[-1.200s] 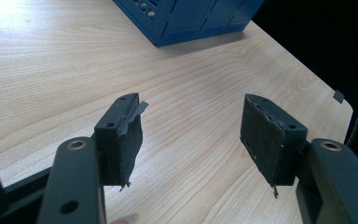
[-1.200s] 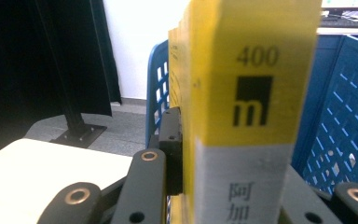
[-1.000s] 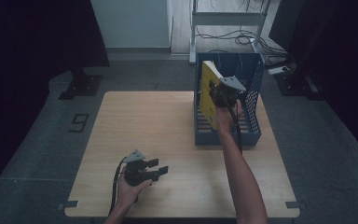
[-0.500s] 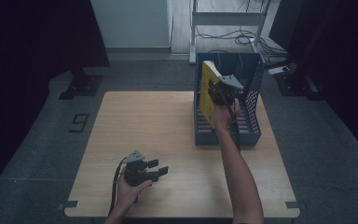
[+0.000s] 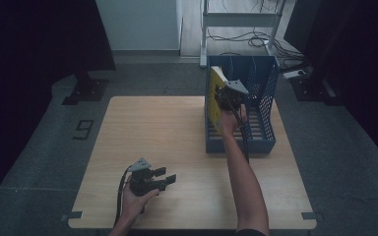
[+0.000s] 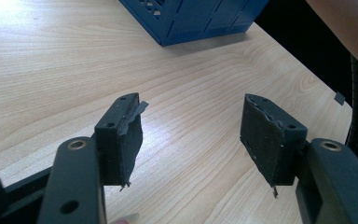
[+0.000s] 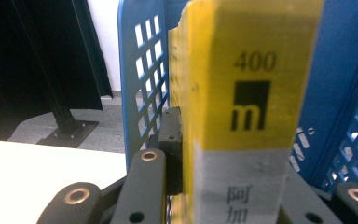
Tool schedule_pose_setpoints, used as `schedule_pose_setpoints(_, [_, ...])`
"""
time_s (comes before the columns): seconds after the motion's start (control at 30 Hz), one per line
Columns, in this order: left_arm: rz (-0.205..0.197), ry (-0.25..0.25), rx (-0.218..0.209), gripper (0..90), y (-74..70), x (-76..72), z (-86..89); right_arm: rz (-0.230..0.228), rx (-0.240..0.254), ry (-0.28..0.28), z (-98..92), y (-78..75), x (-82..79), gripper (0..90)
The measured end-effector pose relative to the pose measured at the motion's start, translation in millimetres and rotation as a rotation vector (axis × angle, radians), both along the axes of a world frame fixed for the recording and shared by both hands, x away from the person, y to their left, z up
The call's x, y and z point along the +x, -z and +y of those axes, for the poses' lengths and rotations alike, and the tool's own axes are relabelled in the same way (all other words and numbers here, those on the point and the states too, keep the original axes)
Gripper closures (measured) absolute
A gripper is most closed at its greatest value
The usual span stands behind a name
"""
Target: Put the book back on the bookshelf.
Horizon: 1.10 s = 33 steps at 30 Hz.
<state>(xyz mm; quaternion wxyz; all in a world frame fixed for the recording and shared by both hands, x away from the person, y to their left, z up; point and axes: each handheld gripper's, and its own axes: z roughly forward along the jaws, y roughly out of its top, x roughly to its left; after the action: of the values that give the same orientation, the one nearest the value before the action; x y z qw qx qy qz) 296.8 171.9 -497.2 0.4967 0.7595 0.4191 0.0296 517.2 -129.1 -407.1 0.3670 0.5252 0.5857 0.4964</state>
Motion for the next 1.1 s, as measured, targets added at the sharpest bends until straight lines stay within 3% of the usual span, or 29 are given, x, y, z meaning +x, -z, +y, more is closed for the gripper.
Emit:
schedule_pose_setpoints(0.37, [0.001,-0.006,0.006,38.7,1.7,0.5,0.3,0.032,-0.011,0.002,1.4,14.1,2.8,73.9])
schedule_pose_setpoints(0.67, [0.0,0.003,-0.007,38.7,1.9,-0.5,-1.0,0.049,-0.018,-0.014,2.5,19.4,-8.7,72.7])
schedule_pose_setpoints(0.83, [0.001,0.005,-0.001,38.7,2.1,-1.2,-2.6,0.066,-0.052,-0.039,3.0,18.9,-16.2,72.6])
schedule_pose_setpoints(1.1, [0.008,0.013,0.015,38.7,5.2,-0.9,-5.8,0.08,-0.052,-0.061,-2.2,21.4,-21.6,71.3])
